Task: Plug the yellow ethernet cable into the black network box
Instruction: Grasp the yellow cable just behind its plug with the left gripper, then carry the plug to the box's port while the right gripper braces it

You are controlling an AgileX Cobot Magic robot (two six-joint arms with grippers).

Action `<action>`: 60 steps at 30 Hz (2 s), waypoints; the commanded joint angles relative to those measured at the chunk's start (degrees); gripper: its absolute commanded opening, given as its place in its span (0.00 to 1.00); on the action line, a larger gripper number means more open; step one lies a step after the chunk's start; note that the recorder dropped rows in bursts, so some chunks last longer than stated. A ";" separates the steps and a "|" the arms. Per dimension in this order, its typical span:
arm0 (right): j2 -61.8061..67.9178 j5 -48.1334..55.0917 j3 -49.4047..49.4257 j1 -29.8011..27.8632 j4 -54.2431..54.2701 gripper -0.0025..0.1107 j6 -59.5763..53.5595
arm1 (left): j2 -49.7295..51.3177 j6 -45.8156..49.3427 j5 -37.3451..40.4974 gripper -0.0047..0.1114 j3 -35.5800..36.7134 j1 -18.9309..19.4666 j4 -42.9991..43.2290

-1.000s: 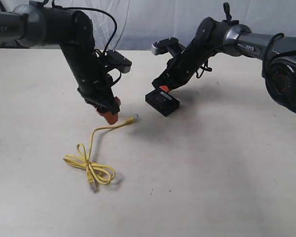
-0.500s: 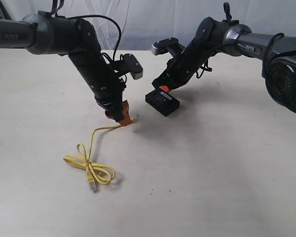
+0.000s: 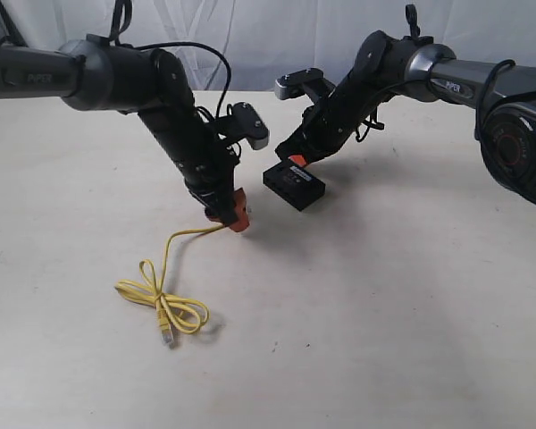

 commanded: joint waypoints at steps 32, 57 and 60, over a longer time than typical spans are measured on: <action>-0.01 1.88 -0.01 -0.33 0.21 0.01 -0.18 | 1.28 -9.98 2.25 0.04 0.03 -1.53 10.39; -0.01 10.37 -0.01 -2.48 4.51 0.01 1.35 | 3.32 -41.04 9.88 0.04 -9.01 -6.13 20.24; -0.01 11.58 -0.01 -3.35 4.75 0.01 1.35 | 3.56 -42.30 10.13 0.04 -10.16 -6.13 20.33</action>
